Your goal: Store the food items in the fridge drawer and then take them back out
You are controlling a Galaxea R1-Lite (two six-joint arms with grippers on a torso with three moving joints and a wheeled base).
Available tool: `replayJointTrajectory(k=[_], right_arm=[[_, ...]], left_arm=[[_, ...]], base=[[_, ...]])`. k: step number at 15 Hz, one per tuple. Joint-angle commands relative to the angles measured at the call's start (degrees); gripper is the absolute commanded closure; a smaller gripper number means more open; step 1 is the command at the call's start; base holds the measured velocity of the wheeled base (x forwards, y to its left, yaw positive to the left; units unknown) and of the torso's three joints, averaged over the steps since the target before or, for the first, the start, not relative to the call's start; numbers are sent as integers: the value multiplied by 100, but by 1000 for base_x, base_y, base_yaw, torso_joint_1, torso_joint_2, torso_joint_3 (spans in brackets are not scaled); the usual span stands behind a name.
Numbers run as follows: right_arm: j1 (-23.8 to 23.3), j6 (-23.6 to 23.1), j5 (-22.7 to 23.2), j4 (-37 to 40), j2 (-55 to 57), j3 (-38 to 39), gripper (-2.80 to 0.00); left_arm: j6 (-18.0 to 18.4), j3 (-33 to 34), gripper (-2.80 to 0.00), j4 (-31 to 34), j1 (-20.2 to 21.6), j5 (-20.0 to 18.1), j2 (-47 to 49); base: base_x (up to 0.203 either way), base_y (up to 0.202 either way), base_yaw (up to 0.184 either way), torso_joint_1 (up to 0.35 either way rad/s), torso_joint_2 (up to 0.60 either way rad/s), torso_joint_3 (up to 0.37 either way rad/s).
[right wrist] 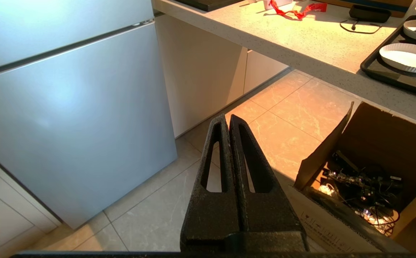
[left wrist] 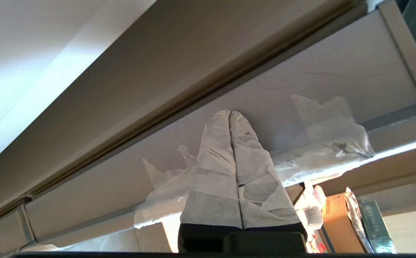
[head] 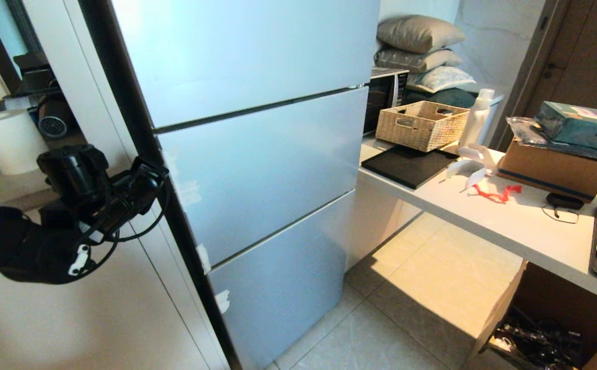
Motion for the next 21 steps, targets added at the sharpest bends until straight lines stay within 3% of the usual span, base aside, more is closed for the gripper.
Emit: replayJointTrajectory(k=[1,3,8,12,16,19,21], right_arm=[[1,3,-1,-3,7,0,0],[1,3,-1,-3,7,0,0],[1,3,-1,-3,7,0,0],[1,3,-1,-3,7,0,0],[1,3,-1,-3,7,0,0],[1,3,-1,-3,7,0,0],[1,3,-1,-3,7,0,0]], left_arm=[[-27,106,0,-35,-25,-93,-153],[-30,280,0,-35,-42,-371,-267],[-38,502,0,-35,-62,-655,-415],[-362,571,0,-28,-87,-741,-455],[-414,986,0,-28,-147,-772,-741],[-559,1420,0,-30,-433,-842,-1204],[-710,1806,0,-30,-907,-841,-1558]], base=[[0,0,0,0,0,0],[0,0,0,0,0,0],[0,0,0,0,0,0],[0,0,0,0,0,0],[0,0,0,0,0,0],[0,0,0,0,0,0],[0,0,0,0,0,0]])
